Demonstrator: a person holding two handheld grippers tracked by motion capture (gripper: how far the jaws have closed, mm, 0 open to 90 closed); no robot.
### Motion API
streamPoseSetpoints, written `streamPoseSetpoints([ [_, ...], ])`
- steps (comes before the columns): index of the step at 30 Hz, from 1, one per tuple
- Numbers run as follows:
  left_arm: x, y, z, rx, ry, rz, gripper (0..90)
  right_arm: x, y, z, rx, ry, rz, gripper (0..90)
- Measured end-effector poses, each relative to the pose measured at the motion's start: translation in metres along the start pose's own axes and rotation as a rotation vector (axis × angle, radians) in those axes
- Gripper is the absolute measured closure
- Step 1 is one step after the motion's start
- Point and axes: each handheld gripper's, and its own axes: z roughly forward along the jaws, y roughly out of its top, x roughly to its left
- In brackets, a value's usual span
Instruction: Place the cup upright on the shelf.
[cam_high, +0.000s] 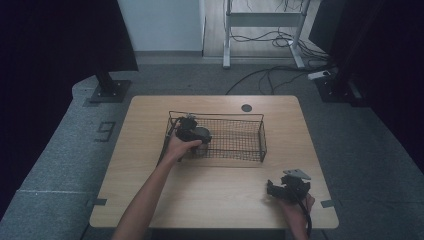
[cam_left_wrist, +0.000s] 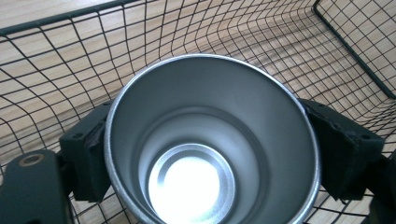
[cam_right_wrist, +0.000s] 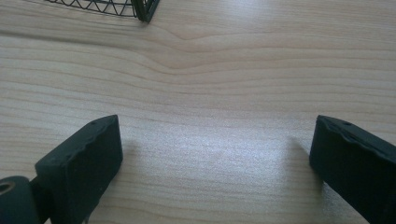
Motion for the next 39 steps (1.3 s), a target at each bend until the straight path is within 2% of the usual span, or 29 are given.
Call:
streamPoseSetpoints([
  [13, 0.003, -0.001, 0.001, 0.007, -0.024, -0.026, 13.6, 0.0, 0.0, 0.0, 0.0, 0.0, 0.0, 2.6],
  [21, 0.002, -0.005, 0.0, 0.003, -0.029, -0.017, 12.2, 0.0, 0.0, 0.0, 0.0, 0.0, 0.0, 2.6],
  [30, 0.002, -0.003, -0.007, -0.022, -0.018, -0.016, 10.9, 0.0, 0.0, 0.0, 0.0, 0.0, 0.0, 2.6],
  [39, 0.0, -0.001, -0.028, -0.095, -0.016, -0.009, 10.9, 0.0, 0.0, 0.0, 0.0, 0.0, 0.0, 2.6],
])
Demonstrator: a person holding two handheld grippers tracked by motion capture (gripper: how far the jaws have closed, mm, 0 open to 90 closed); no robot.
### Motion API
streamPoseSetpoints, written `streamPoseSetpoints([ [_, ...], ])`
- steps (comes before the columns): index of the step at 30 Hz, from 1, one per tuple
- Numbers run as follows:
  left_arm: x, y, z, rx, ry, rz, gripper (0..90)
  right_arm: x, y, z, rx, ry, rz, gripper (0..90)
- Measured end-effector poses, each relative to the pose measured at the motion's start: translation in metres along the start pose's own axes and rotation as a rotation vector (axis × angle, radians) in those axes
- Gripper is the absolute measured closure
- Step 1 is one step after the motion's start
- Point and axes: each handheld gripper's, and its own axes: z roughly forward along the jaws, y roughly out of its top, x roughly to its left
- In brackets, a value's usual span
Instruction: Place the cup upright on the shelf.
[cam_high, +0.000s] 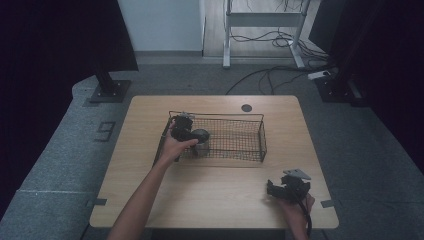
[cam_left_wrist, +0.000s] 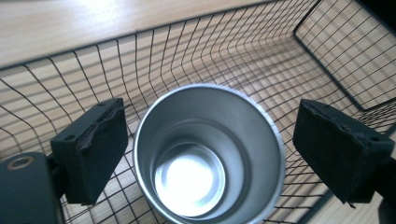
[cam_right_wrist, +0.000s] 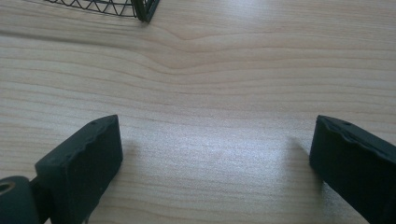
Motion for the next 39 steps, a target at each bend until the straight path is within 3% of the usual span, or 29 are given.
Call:
streamPoseSetpoints([
  [10, -0.001, -0.01, -0.031, -0.068, 0.021, 0.013, 12.6, 0.0, 0.0, 0.0, 0.0, -0.001, 0.001, 2.7],
  [19, -0.006, -0.028, -0.058, -0.096, 0.008, 0.064, 13.3, 0.0, 0.0, 0.0, -0.002, -0.004, 0.001, 2.8],
  [28, -0.016, -0.056, -0.08, -0.12, -0.029, 0.109, 13.6, 0.0, 0.0, 0.0, 0.0, -0.005, 0.005, 2.8],
  [39, -0.023, -0.101, -0.096, -0.135, -0.056, 0.109, 13.9, 0.0, 0.0, 0.0, 0.0, -0.005, 0.005, 2.9],
])
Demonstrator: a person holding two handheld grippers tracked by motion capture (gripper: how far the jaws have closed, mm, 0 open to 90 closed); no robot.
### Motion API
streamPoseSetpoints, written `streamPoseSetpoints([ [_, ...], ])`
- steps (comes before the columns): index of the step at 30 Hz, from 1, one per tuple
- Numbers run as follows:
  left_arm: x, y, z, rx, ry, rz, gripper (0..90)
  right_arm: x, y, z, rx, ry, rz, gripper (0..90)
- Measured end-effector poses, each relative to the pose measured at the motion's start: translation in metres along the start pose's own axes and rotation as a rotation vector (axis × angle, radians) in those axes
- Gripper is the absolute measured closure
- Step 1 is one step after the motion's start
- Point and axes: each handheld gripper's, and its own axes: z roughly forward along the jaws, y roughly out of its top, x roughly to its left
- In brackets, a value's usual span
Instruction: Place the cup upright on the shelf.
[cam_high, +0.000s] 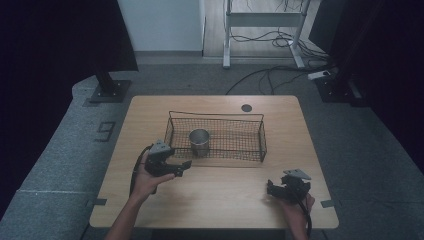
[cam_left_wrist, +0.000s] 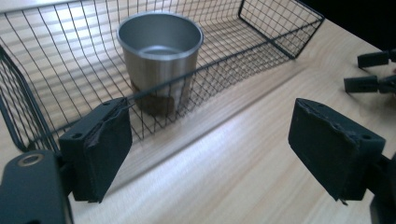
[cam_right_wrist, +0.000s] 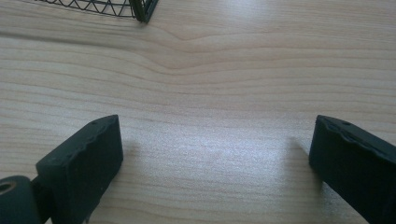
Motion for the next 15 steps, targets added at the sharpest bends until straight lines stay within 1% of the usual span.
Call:
streamPoseSetpoints([
  [2, -0.002, -0.007, -0.002, -0.001, 0.004, 0.0, 13.9, 0.0, 0.0, 0.0, 0.0, 0.0, 0.0, 2.8],
  [6, -0.006, -0.026, -0.006, 0.018, 0.01, 0.006, 14.1, 0.0, 0.0, 0.0, 0.0, 0.0, 0.0, 2.8],
  [9, -0.006, -0.036, -0.007, 0.023, 0.004, -0.007, 14.1, 0.0, 0.0, 0.0, 0.0, 0.0, 0.0, 2.9],
  [14, -0.003, -0.051, -0.008, 0.031, 0.006, -0.031, 14.2, 0.0, 0.0, 0.0, 0.0, 0.0, 0.0, 2.8],
  [15, -0.002, -0.052, -0.008, 0.037, 0.008, -0.03, 14.3, 0.0, 0.0, 0.0, 0.0, 0.0, 0.0, 2.8],
])
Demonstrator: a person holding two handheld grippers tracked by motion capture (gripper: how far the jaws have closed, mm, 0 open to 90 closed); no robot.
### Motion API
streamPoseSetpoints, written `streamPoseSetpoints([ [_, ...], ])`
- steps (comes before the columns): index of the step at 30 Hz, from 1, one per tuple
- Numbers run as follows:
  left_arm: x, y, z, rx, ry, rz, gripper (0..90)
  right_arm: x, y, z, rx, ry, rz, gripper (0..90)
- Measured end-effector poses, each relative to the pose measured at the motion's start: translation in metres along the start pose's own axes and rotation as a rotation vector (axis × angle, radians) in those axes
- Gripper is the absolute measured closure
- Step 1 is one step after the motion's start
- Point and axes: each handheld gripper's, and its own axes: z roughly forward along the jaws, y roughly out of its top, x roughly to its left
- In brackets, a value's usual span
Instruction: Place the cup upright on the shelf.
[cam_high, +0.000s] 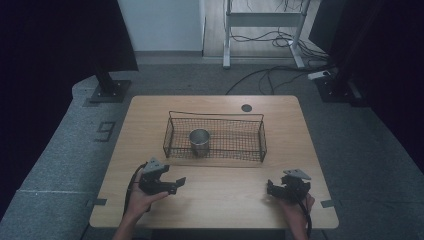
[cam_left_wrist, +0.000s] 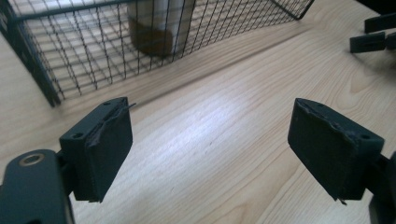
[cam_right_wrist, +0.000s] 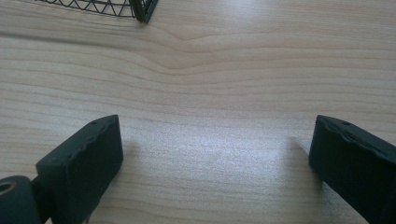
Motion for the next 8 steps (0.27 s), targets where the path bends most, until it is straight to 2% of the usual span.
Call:
streamPoseSetpoints([
  [2, 0.0007, -0.0013, 0.0, 0.005, 0.009, 0.005, 14.3, 0.0, 0.0, 0.0, 0.0, 0.0, 0.0, 2.8],
  [5, 0.0006, -0.0036, -0.0004, -0.007, 0.001, -0.006, 14.4, 0.0, 0.0, 0.0, 0.0, 0.0, 0.0, 2.9],
  [8, 0.0002, -0.0058, 0.0028, 0.003, 0.001, 0.0, 14.5, 0.0, 0.0, 0.0, 0.0, 0.0, 0.0, 2.8],
])
